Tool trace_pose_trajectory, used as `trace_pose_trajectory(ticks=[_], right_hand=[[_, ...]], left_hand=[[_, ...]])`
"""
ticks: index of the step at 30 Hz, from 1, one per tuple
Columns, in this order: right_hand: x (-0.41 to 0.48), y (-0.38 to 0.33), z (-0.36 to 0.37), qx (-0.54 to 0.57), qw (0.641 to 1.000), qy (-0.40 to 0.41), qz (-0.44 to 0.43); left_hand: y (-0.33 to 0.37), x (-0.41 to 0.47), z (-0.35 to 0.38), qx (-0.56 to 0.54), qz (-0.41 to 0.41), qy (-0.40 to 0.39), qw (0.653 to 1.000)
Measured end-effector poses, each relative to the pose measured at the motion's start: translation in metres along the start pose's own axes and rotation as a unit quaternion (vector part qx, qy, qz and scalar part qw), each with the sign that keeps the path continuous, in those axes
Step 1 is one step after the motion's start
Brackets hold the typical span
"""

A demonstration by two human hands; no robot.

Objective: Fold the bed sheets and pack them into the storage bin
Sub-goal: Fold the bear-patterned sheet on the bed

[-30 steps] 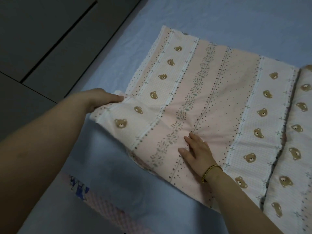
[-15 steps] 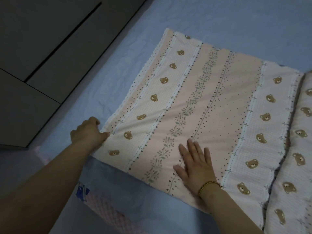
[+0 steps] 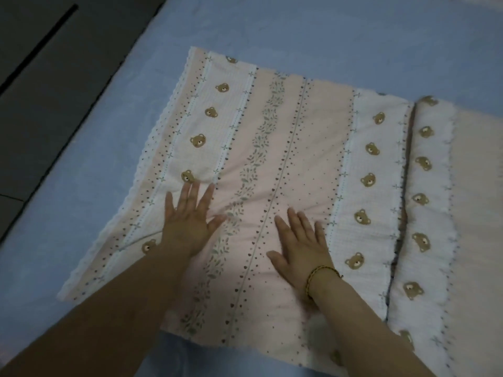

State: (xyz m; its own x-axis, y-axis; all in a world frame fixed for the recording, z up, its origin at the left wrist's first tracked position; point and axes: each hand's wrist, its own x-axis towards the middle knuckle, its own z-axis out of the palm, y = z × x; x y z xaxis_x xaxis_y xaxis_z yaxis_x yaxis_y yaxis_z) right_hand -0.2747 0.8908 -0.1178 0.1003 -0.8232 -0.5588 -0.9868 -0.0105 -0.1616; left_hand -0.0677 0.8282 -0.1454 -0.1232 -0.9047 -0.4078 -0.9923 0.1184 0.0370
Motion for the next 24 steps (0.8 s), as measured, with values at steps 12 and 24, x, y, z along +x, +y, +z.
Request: trace_pose_trajectory(ticks=[12,24], right_hand=[[-0.149,0.228,-0.016,0.127,0.904,0.118,0.391],[-0.236,0.329,0.029,0.53,0.755,0.206,0.325]], left_hand=[[0.253,-0.09,-0.016,-0.21,0.248,0.057,0.944],[0.468,-0.109,-0.028,-0.166,0.191,-0.068,0.965]])
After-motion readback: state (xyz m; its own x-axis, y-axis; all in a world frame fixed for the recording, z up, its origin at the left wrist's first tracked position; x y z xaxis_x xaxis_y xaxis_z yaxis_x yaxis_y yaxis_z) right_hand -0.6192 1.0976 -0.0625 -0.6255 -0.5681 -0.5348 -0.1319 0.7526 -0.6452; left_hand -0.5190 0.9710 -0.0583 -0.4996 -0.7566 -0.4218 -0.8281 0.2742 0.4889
